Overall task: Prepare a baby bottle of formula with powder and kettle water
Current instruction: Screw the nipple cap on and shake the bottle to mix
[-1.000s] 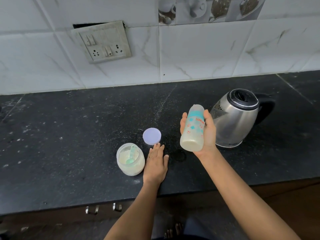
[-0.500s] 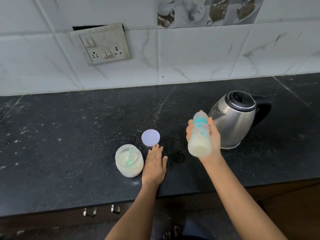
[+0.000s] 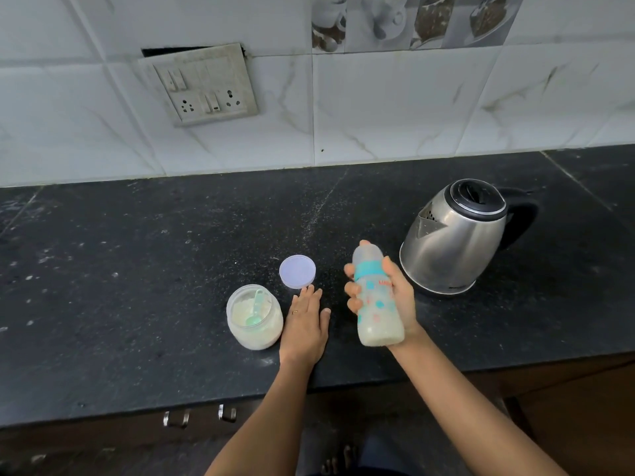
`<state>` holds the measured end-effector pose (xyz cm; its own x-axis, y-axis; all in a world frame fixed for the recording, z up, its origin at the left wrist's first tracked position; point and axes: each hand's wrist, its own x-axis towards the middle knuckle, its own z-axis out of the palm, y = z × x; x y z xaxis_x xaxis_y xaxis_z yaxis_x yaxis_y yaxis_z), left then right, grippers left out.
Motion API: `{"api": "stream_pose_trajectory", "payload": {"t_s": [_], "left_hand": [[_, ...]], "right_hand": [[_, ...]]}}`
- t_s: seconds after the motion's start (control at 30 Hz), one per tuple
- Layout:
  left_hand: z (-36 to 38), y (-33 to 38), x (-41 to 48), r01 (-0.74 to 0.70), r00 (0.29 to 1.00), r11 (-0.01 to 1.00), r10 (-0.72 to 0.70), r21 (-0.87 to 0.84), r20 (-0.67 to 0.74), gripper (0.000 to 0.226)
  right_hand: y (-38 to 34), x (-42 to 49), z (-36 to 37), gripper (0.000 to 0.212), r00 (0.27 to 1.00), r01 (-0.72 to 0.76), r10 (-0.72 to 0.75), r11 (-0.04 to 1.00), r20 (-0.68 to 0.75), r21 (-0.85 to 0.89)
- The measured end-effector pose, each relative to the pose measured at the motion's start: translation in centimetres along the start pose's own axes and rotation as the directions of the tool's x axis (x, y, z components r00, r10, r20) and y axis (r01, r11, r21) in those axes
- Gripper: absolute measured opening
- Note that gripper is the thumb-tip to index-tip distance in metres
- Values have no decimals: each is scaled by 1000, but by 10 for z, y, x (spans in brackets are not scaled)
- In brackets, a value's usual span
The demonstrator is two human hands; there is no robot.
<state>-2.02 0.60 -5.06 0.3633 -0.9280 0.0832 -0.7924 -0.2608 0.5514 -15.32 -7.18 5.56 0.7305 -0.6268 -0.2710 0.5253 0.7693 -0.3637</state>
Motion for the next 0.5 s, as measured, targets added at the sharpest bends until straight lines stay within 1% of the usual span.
{"api": "stream_pose_trajectory", "payload": {"t_s": [0.03,0.07,0.1,0.13,0.17,0.2,0.23,0.27,0.3,0.33,0.4,0.43,0.47,0.5], "left_hand": [[0,0,0,0,1000,1000,0,0,-2,48],[0,0,0,3,1000,1000,-3,-3,-1,47],[-1,1,0,6,1000,1000,-6,-6,1,47],[-1,1,0,7,1000,1000,-7,-9,5,47],[-1,1,0,7,1000,1000,-7,-9,7,48],[-1,1,0,7,1000,1000,-7,-7,7,48],[0,1,0,8,1000,1000,-8,-4,7,48],[0,0,0,7,1000,1000,-7,-1,6,48],[0,1,0,7,1000,1000,-7,0,7,48],[0,1,0,7,1000,1000,-7,1,6,48],[-2,1,0,6,1000,1000,-6,2,6,48],[-2,2,-1,4,1000,1000,-4,2,8,48],[-3,2,-1,3,1000,1000,-3,2,6,48],[-3,2,-1,3,1000,1000,-3,0,4,48]], "right_hand": [[0,1,2,66,1000,6,-5,997,-16,75],[-1,2,1,64,997,45,-33,984,-74,174],[-4,3,0,62,994,72,-49,968,-101,239],[-6,3,-2,64,995,63,-44,971,-86,231],[-7,1,-2,70,999,6,1,988,-47,153],[-6,0,-5,72,1000,-12,12,1000,-6,10],[-6,-3,-6,71,998,-6,15,990,63,-142],[-8,-3,-4,71,998,11,0,984,63,-180],[-9,-1,2,72,998,9,2,984,64,-179],[-10,1,4,72,999,15,-13,998,35,-65],[-15,7,-1,60,996,58,-48,991,-80,118],[-16,7,-2,57,996,35,-22,989,-86,147],[-14,7,-5,59,997,0,8,995,-78,96],[-13,7,-10,64,999,0,0,1000,-40,3]]}}
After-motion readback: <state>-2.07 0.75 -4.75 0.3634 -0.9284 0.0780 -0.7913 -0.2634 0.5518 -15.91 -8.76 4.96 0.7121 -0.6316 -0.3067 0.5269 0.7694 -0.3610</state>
